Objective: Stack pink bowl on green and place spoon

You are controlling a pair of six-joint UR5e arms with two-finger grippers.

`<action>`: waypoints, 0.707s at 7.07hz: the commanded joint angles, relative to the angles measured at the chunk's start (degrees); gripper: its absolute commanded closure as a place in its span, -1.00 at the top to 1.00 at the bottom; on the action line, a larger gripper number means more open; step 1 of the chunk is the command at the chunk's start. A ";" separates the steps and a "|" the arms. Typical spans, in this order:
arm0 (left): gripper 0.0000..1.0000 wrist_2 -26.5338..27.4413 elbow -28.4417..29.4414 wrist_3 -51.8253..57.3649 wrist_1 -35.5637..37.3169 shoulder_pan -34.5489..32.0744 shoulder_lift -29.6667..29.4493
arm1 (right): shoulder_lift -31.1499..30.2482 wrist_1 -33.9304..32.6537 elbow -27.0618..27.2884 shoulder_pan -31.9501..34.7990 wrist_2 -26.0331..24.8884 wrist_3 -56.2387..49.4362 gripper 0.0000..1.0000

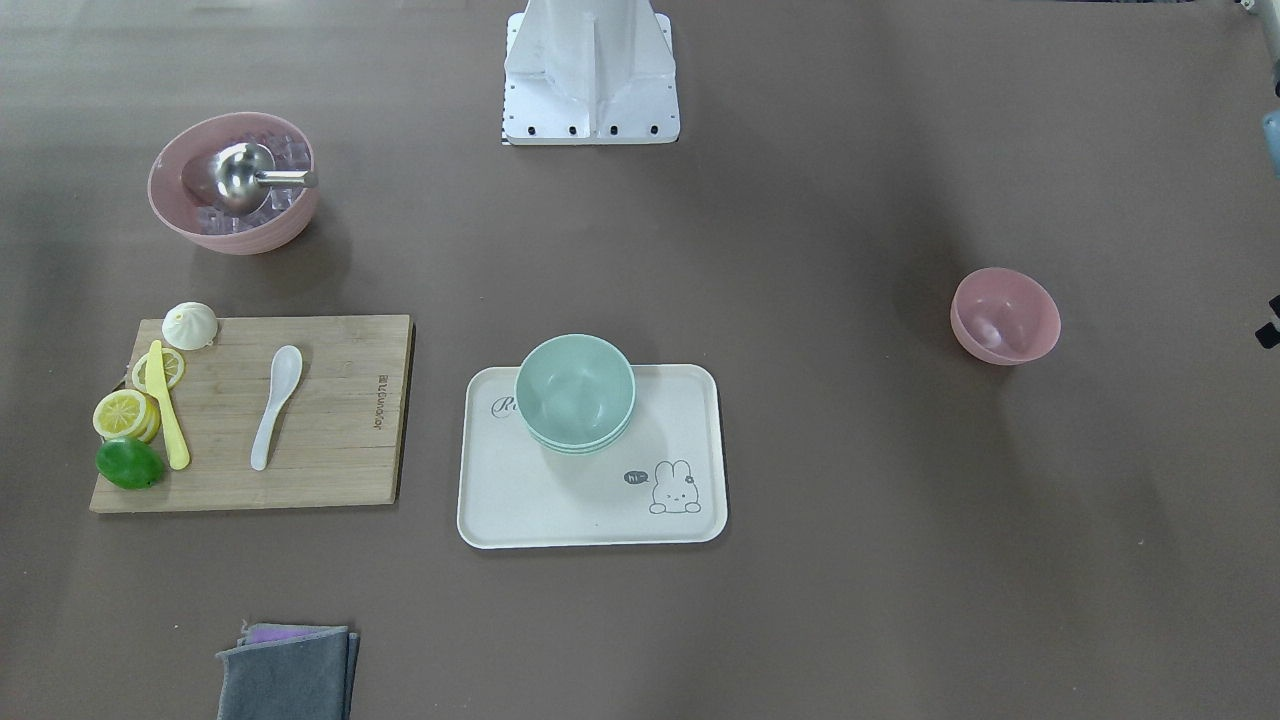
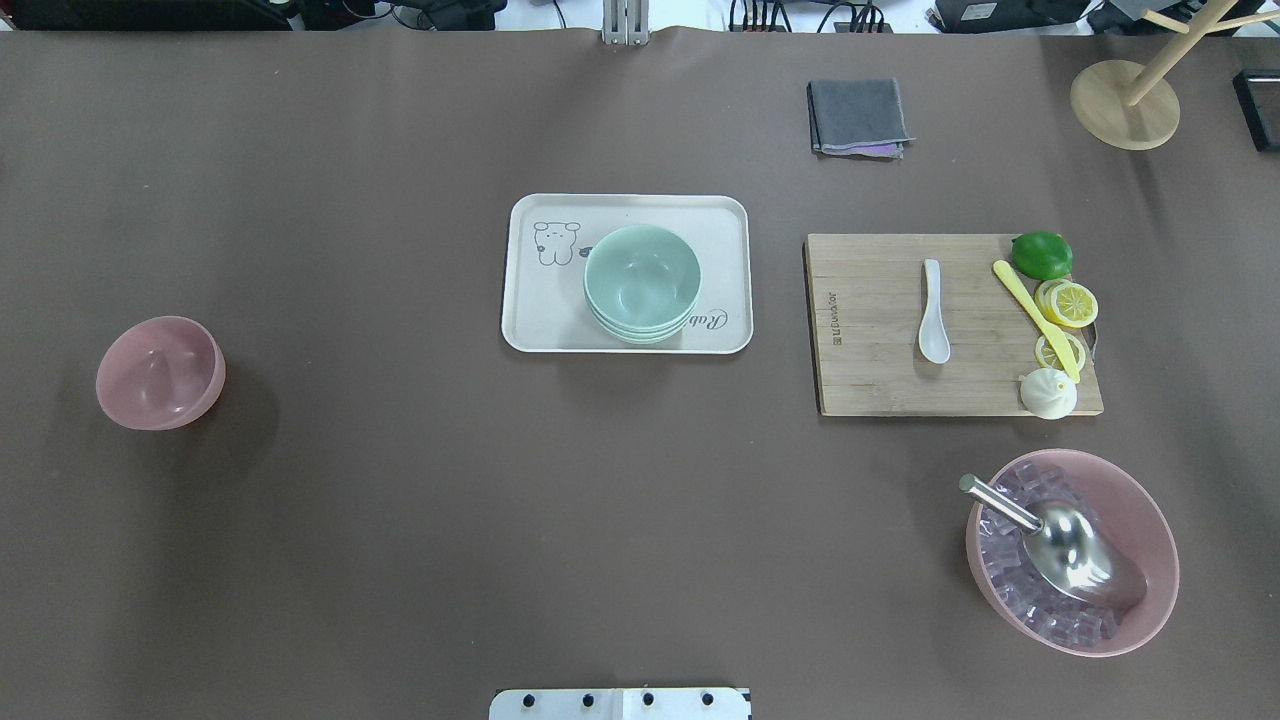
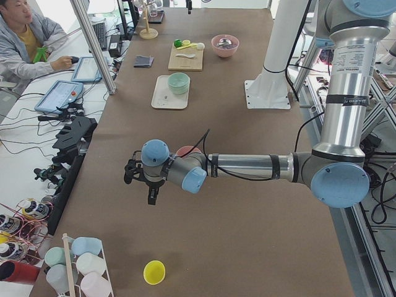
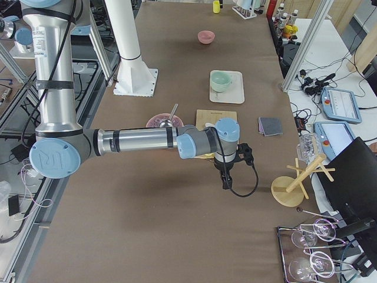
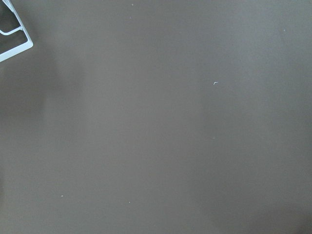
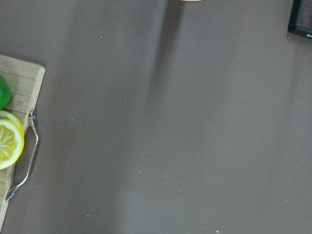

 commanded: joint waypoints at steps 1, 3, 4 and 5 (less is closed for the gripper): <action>0.95 0.07 0.96 0.71 -0.19 0.08 0.01 | 0.10 0.01 0.02 0.00 0.16 0.07 1.00; 0.95 0.07 0.62 0.63 -0.72 0.09 0.27 | 0.27 0.36 0.11 0.00 0.16 0.07 1.00; 0.95 -0.46 -0.16 0.28 -0.72 0.09 0.27 | 0.28 0.54 0.80 -0.17 0.07 0.25 1.00; 0.95 -1.24 -0.69 -0.07 -1.07 0.61 -0.25 | 0.28 0.89 0.90 -0.44 1.55 3.64 1.00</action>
